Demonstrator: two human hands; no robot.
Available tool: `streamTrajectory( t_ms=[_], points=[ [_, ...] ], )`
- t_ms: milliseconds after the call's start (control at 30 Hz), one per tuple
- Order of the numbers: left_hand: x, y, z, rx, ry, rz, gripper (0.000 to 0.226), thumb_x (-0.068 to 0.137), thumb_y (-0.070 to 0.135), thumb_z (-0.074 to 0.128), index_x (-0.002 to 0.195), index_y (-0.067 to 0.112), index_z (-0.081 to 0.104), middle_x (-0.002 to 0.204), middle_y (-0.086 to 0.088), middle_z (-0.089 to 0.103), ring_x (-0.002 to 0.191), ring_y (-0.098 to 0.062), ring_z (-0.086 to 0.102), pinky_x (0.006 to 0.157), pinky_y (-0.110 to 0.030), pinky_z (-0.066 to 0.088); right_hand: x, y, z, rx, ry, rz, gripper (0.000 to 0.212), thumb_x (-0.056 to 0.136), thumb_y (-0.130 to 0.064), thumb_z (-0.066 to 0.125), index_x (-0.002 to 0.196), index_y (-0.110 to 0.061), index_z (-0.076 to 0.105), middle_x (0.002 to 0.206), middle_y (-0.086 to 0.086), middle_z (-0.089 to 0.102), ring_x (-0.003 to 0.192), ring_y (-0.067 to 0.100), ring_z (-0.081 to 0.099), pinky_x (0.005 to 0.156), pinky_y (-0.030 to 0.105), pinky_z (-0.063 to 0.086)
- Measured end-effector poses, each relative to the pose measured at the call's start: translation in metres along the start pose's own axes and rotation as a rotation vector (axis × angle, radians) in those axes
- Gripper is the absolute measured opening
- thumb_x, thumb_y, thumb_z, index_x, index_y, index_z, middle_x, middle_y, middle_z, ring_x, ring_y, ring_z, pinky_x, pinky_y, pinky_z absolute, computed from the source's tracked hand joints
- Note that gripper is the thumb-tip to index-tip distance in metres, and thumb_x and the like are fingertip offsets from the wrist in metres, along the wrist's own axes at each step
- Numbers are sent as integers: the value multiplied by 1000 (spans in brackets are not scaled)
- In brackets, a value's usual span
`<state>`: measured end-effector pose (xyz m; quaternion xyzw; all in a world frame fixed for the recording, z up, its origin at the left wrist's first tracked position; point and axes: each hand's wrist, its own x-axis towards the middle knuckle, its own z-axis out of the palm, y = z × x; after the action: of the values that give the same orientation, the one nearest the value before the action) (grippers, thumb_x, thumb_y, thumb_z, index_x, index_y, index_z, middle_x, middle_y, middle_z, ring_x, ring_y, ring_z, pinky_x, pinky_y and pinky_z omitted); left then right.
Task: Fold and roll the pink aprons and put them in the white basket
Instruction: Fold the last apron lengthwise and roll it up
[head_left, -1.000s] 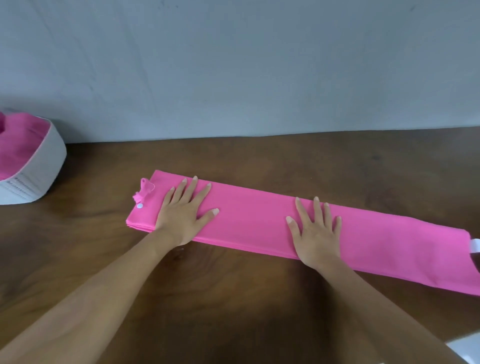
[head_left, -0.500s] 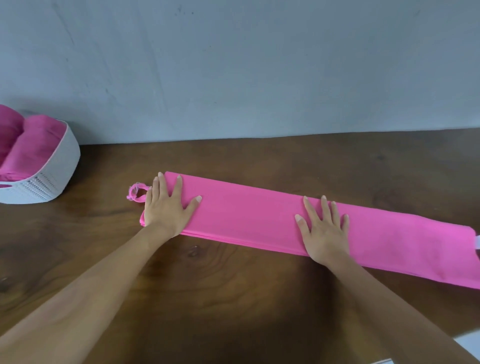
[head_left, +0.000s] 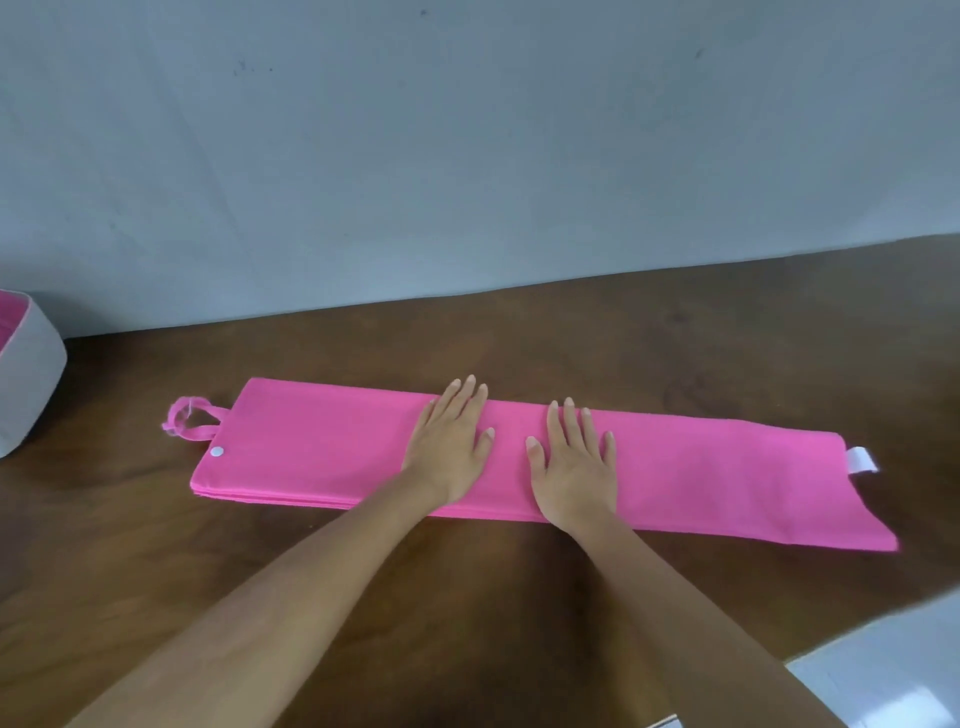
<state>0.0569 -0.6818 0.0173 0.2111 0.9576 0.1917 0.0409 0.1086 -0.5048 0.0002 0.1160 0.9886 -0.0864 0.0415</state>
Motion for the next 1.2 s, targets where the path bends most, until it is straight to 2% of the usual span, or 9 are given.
streamTrajectory(
  t_ms=[67, 133, 233, 300, 433, 733, 1033, 1133, 1200],
  points=[
    [6, 19, 12, -70, -30, -28, 62, 108, 43, 30, 163, 19, 13, 171, 2, 7, 157, -12, 1, 127, -35, 2, 2, 7, -3, 32, -13, -25, 66, 104, -54, 10, 161, -24, -1, 170, -2, -5, 156, 17, -6, 126, 44, -2],
    [6, 26, 23, -1, -29, -57, 64, 108, 48, 27, 163, 20, 12, 171, 3, 5, 156, -12, -1, 128, -36, 0, 3, 21, -8, 53, -24, -76, 68, 104, -58, 12, 162, -24, 0, 170, -2, -5, 156, 15, -6, 126, 39, -1],
    [3, 24, 31, 121, -11, -53, 68, 106, 55, 20, 163, 22, 6, 170, 4, 1, 156, -12, -4, 128, -37, -1, -6, 50, -13, 37, -48, -150, 82, 91, -72, -3, 161, -30, -5, 169, -6, -10, 155, 12, -10, 126, 36, -3],
    [4, 23, 33, 133, -4, -34, 69, 105, 57, 19, 163, 22, 5, 170, 4, 1, 156, -12, -4, 127, -37, -1, -13, 76, -18, 14, -48, -168, 86, 85, -75, -10, 160, -33, -7, 168, -8, -12, 154, 10, -13, 126, 36, -4],
    [3, 20, 35, 139, 24, -12, 70, 104, 57, 18, 163, 21, 8, 170, 4, 2, 156, -11, -3, 127, -37, 0, -15, 133, -29, -45, -38, -161, 79, 91, -74, -5, 160, -35, -9, 168, -8, -14, 153, 10, -15, 126, 38, -4],
    [3, 21, 38, 185, 12, -27, 83, 93, 68, -3, 162, 23, 3, 169, 7, -3, 155, -9, -7, 127, -35, 0, 1, 236, -49, -69, -46, -125, 78, 93, -75, -1, 160, -35, -6, 168, -9, -10, 154, 9, -12, 126, 37, -3],
    [3, 25, 38, 212, 21, -63, 83, 93, 70, 0, 163, 25, 7, 168, 10, 1, 154, -5, -5, 126, -32, -1, 24, 312, -68, -91, -82, -150, 76, 92, -77, -2, 159, -41, -7, 169, -6, -8, 155, 15, -11, 126, 41, -1],
    [5, 25, 41, 196, 28, -99, 83, 94, 69, 8, 162, 22, 16, 169, 8, 10, 155, -7, 2, 126, -33, 2, 24, 312, -69, -69, -111, -158, 83, 85, -83, -7, 158, -43, -9, 168, -7, -11, 154, 19, -18, 126, 47, -2],
    [10, 37, 44, 143, 50, -185, 79, 99, 66, 20, 161, 18, 22, 169, 3, 16, 156, -11, 6, 126, -36, 2, 18, 308, -73, -47, -138, -194, 86, 81, -87, -6, 157, -46, -12, 166, -11, -18, 151, 22, -25, 125, 51, -6]
  ],
)
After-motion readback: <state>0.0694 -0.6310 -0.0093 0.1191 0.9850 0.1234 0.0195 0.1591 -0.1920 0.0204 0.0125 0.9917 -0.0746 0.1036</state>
